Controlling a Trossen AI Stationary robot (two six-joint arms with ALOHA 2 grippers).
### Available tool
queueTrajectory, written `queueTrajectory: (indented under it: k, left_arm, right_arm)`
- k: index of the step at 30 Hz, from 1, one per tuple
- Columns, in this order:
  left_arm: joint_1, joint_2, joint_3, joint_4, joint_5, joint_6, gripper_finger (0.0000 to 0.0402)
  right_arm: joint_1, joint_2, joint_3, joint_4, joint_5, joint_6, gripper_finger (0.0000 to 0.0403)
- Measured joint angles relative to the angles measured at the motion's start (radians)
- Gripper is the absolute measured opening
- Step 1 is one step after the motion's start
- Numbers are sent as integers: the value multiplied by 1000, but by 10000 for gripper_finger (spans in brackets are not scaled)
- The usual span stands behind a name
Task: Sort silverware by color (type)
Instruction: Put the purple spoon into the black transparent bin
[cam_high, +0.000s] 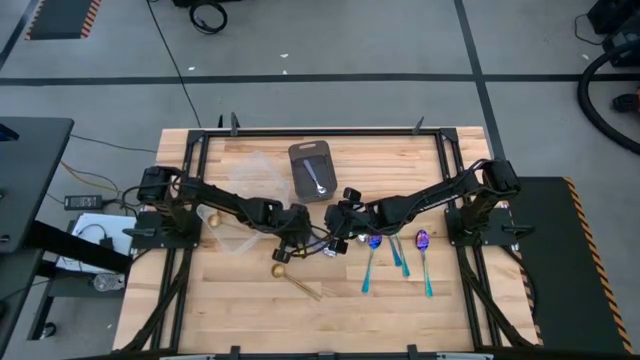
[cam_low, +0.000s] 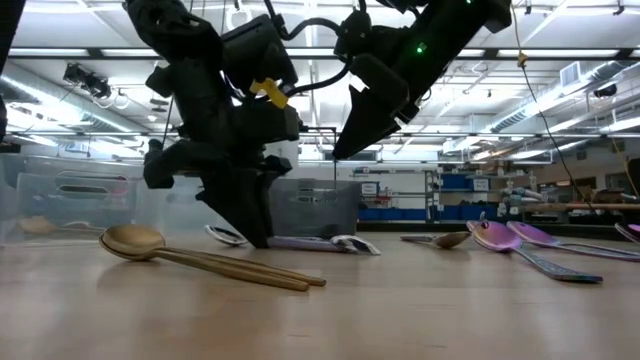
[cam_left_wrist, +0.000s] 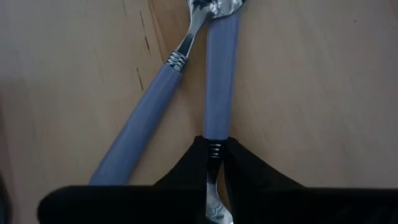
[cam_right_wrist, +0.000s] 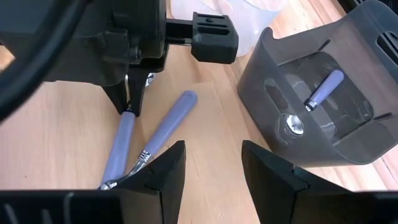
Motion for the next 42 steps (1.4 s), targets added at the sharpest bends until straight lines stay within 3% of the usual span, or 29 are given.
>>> queueTrajectory:
  k: [13, 23, 28, 34, 42]
  left_arm:
    - [-83, -123, -10, -180, -5, -148, 34]
    - [-120, -183, -9, -202, -24, -193, 34]
    - [-125, -253, -8, -230, -39, -214, 34]
    - [-126, -356, -7, -242, -41, -254, 33]
    - [-132, -481, -7, -319, -120, -257, 33]
  right_arm:
    - [0, 0, 0, 6, 0, -1, 167]
    - [0, 0, 0, 20, 2, -3, 167]
    - [0, 0, 0, 25, 77, -10, 167]
    - [0, 0, 0, 25, 80, -10, 167]
    - [0, 0, 0, 26, 80, -9, 167]
